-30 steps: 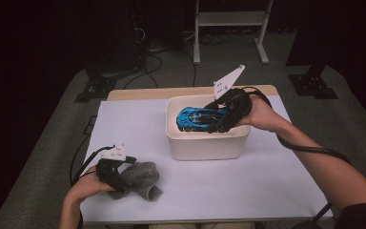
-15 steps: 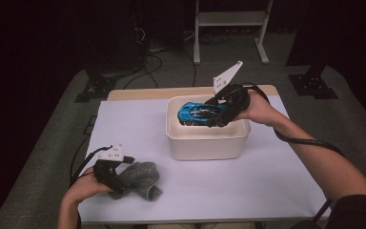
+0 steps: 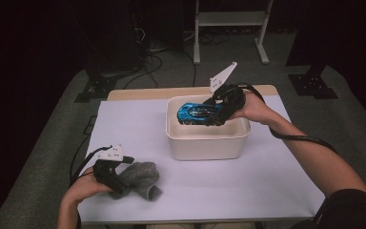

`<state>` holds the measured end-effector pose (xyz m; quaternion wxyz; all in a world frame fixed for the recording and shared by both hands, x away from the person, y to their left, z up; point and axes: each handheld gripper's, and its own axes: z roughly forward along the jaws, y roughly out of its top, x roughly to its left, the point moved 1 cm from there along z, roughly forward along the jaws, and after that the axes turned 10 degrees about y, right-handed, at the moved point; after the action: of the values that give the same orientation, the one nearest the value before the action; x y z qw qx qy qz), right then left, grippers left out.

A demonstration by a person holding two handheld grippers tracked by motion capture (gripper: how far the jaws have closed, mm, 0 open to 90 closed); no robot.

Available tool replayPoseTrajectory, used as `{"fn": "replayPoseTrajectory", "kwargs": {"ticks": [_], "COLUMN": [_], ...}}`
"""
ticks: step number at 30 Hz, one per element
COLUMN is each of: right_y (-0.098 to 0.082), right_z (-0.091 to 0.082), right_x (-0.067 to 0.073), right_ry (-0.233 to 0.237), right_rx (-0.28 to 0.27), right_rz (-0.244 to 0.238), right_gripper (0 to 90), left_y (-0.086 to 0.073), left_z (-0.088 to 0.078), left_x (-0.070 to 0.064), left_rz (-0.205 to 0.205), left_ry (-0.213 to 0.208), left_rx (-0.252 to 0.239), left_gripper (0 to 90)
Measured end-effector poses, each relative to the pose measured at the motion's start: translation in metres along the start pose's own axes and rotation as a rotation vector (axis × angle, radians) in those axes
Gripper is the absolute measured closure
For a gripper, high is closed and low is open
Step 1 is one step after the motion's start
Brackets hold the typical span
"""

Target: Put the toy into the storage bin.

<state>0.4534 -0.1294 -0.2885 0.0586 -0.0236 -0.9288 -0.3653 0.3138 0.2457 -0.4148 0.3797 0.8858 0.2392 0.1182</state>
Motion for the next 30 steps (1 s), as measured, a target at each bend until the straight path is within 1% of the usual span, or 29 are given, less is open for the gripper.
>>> {"fn": "replayPoseTrajectory", "kwargs": {"ticks": [3,5,9,12,15,20,24,26,28,30], "right_y": [-0.001,-0.003,-0.006,-0.007,-0.007,-0.009,-0.009,-0.009,-0.01,-0.012], "right_z": [0.006,0.01,0.017,0.023,0.03,0.039,0.045,0.047,0.048,0.05], "right_x": [-0.004,-0.007,-0.011,-0.014,-0.015,-0.018,-0.019,-0.02,-0.02,-0.022], "right_ry": [0.007,0.011,0.029,0.035,0.045,0.055,0.059,0.064,0.059,0.06], "right_rx": [0.01,0.007,0.011,0.021,0.024,0.045,0.059,0.066,0.072,0.075], "right_rz": [0.007,0.011,0.019,0.025,0.027,0.035,0.034,0.032,0.038,0.046], "right_gripper": [25.1,25.1,25.2,25.2,25.2,25.2,25.2,25.2,25.2,25.2], "left_y": [0.0,0.0,-0.001,-0.001,-0.001,-0.001,-0.002,-0.002,-0.002,-0.002], "left_z": [0.001,0.0,0.001,0.002,0.001,0.001,0.001,0.001,0.0,0.0], "left_x": [0.0,0.0,0.0,0.0,0.001,0.0,0.0,0.0,0.0,0.0], "left_rz": [-0.004,-0.001,-0.008,-0.005,-0.008,-0.006,-0.004,-0.01,-0.007,-0.012], "left_ry": [-0.002,-0.003,-0.006,-0.009,-0.01,-0.016,-0.019,-0.02,-0.019,-0.019], "left_rx": [0.0,-0.001,-0.006,0.001,-0.004,-0.005,-0.002,-0.006,-0.006,-0.011], "left_gripper": [4.0,4.0,4.0,4.0,4.0,4.0,4.0,4.0,4.0,4.0]}}
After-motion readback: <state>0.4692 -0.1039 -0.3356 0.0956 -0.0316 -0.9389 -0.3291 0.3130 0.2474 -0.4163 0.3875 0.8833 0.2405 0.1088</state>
